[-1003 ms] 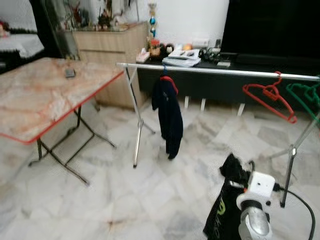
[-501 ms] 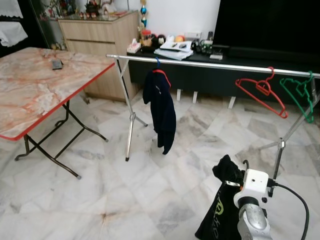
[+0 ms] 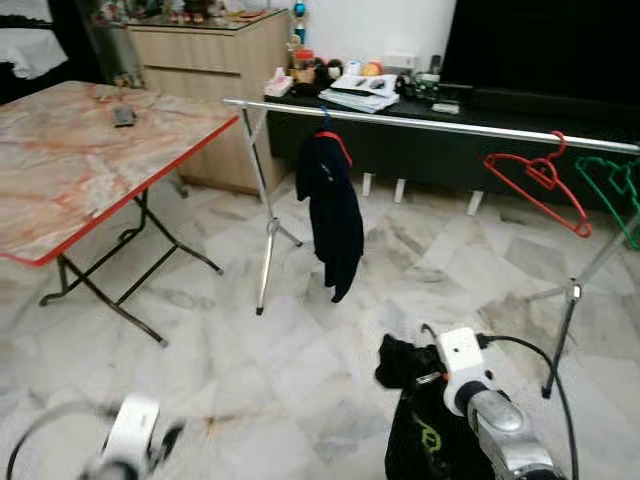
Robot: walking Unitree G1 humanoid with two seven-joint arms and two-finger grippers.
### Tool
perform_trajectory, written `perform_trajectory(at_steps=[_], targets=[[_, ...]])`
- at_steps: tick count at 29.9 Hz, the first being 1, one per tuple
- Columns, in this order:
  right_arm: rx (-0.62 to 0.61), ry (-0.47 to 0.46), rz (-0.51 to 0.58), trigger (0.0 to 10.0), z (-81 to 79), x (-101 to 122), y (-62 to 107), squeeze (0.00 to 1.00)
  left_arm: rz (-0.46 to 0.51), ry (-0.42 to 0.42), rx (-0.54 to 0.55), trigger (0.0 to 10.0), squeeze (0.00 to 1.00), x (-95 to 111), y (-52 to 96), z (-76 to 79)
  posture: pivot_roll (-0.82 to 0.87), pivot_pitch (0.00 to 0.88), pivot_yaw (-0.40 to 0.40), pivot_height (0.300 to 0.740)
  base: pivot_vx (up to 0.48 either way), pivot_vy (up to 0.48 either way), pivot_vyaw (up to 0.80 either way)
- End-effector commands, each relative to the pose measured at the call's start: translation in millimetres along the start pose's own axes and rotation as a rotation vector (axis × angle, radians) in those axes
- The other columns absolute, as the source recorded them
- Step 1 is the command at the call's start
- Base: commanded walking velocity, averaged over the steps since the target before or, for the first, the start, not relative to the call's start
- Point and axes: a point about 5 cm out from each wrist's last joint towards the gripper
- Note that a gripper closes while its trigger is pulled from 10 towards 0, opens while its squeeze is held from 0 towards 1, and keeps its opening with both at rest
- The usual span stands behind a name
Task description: Hang hanger
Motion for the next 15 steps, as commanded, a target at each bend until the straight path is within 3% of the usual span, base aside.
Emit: perform_trajectory(at_steps=[1, 6, 7, 9, 12, 15], targets=[[0.067, 0.069, 0.017, 10.0, 2.7, 14, -1.7, 0.0, 0.041, -0.058, -0.09, 10.0, 0.0, 11, -5.8, 13.5, 0.11, 0.0, -0.022, 0.74, 0.0, 0.0, 0.0], [0.19, 0.139, 0.029, 10.0, -1.8, 25, -3.4, 0.0, 0.098, -0.134, -0.266, 10.0, 0.0, 30, -14.5, 36.7, 0.11, 0.0, -0.032, 0.74, 0.0, 0.0, 0.0], [0.255, 0.183, 0.016, 10.0, -4.9, 27, -3.3, 0.0, 0.125, -0.18, -0.329, 10.0, 0.0, 38, -16.5, 43.7, 0.11, 0.0, -0.036, 0.74, 0.0, 0.0, 0.0], [0.281, 0.2, 0.008, 10.0, -6.2, 28, -3.2, 0.0, 0.136, -0.2, -0.351, 10.0, 0.0, 42, -16.8, 46.1, 0.11, 0.0, -0.036, 0.74, 0.0, 0.0, 0.0], [0.39, 0.302, -0.062, 10.0, -11.1, 23, -1.8, 0.0, 0.171, -0.295, -0.436, 10.0, 0.0, 53, -18.6, 54.5, 0.12, 0.0, -0.048, 0.74, 0.0, 0.0, 0.0], [0.539, 0.362, -0.054, 10.0, -19.9, 28, 1.1, 0.0, 0.186, -0.371, -0.556, 10.0, 0.0, 61, -19.3, 63.1, 0.12, 0.0, -0.051, 0.74, 0.0, 0.0, 0.0]])
Point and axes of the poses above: a point about 5 cm out from each wrist's last joint towards the gripper, its own y axis pointing back from the gripper into the wrist, its own x axis along the axis of the wrist's last joint, z = x × y, and after that the axes turned 4 degrees about -y, right-handed
